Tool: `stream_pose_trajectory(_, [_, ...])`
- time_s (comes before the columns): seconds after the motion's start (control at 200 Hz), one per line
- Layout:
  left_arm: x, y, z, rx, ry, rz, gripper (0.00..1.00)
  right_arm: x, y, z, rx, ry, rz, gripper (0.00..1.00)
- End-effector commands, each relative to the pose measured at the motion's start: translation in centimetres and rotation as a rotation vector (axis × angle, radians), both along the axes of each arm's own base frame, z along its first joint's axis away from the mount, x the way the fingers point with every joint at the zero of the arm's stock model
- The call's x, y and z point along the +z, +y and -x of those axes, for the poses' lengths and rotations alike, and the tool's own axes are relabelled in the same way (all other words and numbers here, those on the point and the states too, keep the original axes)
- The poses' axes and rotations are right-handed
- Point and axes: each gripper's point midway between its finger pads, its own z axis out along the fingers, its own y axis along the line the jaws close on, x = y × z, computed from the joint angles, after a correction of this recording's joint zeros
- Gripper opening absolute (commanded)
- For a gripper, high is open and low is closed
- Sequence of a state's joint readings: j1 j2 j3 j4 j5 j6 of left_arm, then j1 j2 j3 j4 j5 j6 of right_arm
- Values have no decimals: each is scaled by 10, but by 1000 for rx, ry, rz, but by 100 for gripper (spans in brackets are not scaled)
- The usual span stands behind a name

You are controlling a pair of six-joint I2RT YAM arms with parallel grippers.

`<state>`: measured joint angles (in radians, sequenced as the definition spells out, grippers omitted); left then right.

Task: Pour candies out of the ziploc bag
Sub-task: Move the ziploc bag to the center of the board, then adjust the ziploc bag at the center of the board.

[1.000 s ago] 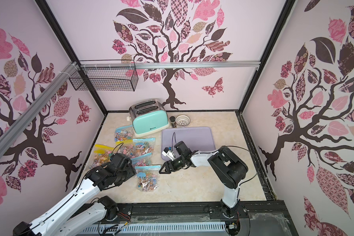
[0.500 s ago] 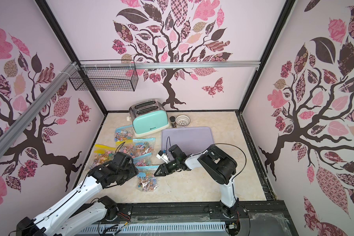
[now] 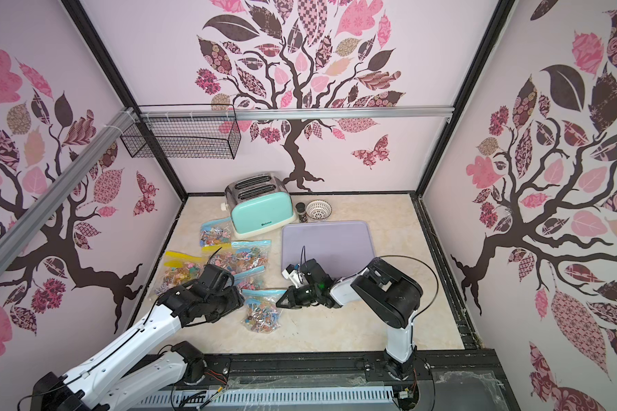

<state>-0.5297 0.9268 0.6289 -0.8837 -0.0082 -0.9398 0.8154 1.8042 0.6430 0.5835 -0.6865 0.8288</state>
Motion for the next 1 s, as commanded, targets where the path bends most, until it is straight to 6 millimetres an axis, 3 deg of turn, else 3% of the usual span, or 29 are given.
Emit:
stream_pose_trajectory(0.0, [0,-14,2,-91,21,32,63,-9,-32,-14,-295,82,71,0])
stream_pose_trajectory(0.17, [-4,-42,10,-224,32,28,50,-24,-88,1,-598,213,83,0])
stream_pose_trajectory(0.255, [-14,-58,18,-285,67,27,34,-25,-103,10,-661,226,104,0])
stream_pose_trajectory(0.315, [-22,-65,23,-307,88,14,23,-22,-109,14,-671,214,124,16])
stream_pose_trajectory(0.385, [-32,-71,28,-318,103,8,17,-12,-112,15,-657,179,142,38])
stream_pose_trajectory(0.46, [-40,-81,30,-327,106,30,15,0,-118,15,-644,126,172,49])
stream_pose_trajectory(0.535, [-42,-95,28,-337,97,54,15,9,-128,15,-645,69,210,53])
stream_pose_trajectory(0.775, [-59,-124,6,-337,116,25,11,47,-180,13,-723,-155,310,54])
stream_pose_trajectory(0.995, [-78,-128,-13,-307,129,-46,10,87,-197,10,-690,-326,353,54])
